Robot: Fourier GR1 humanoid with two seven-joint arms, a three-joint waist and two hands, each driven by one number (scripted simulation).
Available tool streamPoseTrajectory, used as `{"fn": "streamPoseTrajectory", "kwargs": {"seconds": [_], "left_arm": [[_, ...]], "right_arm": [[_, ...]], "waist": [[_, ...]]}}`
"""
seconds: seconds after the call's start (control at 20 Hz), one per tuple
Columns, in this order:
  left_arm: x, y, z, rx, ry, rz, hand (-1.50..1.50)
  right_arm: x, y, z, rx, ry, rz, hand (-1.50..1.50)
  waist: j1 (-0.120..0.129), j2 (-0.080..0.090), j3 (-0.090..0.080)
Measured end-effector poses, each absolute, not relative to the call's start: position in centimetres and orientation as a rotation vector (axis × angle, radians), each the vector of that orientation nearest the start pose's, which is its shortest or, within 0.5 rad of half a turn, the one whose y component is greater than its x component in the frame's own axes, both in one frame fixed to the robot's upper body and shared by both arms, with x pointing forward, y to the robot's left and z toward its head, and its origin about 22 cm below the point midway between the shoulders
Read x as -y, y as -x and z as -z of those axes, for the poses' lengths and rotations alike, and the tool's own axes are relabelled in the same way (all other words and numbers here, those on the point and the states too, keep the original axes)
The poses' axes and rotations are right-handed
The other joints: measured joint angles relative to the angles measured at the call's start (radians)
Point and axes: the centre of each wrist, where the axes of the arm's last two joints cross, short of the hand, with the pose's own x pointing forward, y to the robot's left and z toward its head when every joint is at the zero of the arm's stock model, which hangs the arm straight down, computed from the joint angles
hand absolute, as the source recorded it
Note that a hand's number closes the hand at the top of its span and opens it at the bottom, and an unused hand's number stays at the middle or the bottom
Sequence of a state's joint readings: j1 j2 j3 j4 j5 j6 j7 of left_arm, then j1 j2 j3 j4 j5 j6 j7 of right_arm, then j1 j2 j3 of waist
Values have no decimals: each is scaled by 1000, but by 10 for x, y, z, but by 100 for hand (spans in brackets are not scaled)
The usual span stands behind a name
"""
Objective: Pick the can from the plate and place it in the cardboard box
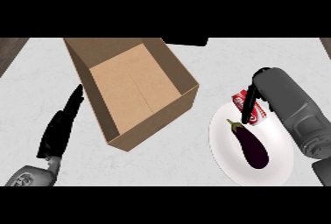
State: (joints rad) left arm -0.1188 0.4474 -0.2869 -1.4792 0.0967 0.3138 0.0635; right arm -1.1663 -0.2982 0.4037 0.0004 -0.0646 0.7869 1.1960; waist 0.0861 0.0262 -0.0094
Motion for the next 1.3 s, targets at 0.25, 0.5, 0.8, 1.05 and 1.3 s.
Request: {"fn": "streamPoseTrajectory", "kwargs": {"seconds": [0.25,0.5,0.8,1.05,1.3], "left_arm": [[-264,-260,-17,1496,-330,261,0],[-262,-259,-14,1489,-333,254,0],[-267,-261,-15,1488,-334,252,0],[-266,-258,-12,1482,-336,250,0],[-269,-257,-14,1476,-340,241,0]], "right_arm": [[239,-449,-58,-367,349,-942,-150],[234,-449,-56,-379,343,-954,-150],[230,-447,-50,-401,337,-973,-150],[229,-444,-44,-416,315,-982,150],[225,-447,-49,-409,328,-998,150]], "waist": [[-7,-4,-1],[-14,-6,0],[-17,-8,-2],[-19,-12,-5],[-27,-20,-8]]}}
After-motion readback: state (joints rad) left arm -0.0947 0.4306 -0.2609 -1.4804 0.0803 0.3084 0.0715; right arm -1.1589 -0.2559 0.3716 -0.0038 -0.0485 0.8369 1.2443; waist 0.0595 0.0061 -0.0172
